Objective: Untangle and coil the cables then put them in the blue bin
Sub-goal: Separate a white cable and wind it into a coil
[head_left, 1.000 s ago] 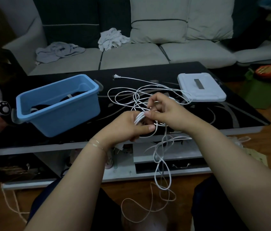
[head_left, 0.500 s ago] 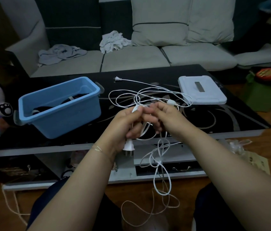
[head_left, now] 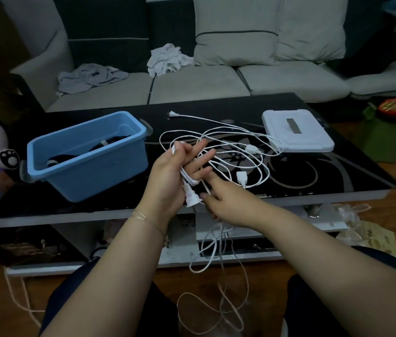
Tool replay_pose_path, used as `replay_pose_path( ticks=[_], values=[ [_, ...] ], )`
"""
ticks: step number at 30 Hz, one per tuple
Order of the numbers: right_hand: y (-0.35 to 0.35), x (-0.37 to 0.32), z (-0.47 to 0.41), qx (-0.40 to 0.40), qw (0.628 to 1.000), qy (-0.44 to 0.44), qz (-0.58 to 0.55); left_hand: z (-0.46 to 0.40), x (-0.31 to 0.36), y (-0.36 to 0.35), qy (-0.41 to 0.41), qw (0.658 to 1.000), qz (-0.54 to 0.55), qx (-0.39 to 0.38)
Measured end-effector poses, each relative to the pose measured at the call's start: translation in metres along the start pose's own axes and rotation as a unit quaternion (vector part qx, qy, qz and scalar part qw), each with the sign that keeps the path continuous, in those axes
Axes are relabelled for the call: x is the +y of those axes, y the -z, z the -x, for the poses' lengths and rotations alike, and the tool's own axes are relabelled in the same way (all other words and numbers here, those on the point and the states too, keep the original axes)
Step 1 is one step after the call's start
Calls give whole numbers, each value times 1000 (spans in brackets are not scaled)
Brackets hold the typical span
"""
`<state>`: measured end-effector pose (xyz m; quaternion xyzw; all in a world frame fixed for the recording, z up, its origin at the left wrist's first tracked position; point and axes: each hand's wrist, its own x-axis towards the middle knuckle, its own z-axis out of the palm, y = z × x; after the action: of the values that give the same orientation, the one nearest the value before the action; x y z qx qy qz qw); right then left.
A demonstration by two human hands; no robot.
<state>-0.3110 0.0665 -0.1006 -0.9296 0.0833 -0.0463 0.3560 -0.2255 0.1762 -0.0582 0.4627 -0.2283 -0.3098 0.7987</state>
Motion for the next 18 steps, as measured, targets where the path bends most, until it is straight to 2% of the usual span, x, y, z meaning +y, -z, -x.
replay_pose_path(
  ticks=[2,5,7,11,13,16,18],
  values=[
    [2,-2,2,-9,1000,0,23,1,0,-3,-4,1000,-27,7],
    [6,-5,5,23,997,14,74,0,-1,-3,-3,998,-66,17],
    [7,-6,7,27,997,14,72,-1,-1,-3,1,998,-67,19],
    [10,-6,8,-38,999,-2,-2,-4,-1,1,-27,994,-102,31],
    [11,-5,8,-57,998,-7,13,-4,-3,3,-36,989,-140,26],
    [12,-4,8,-67,997,2,49,-3,-10,4,-53,960,-273,15],
    [14,-7,10,-69,997,12,42,-1,-14,4,-77,918,-389,10]
  ],
)
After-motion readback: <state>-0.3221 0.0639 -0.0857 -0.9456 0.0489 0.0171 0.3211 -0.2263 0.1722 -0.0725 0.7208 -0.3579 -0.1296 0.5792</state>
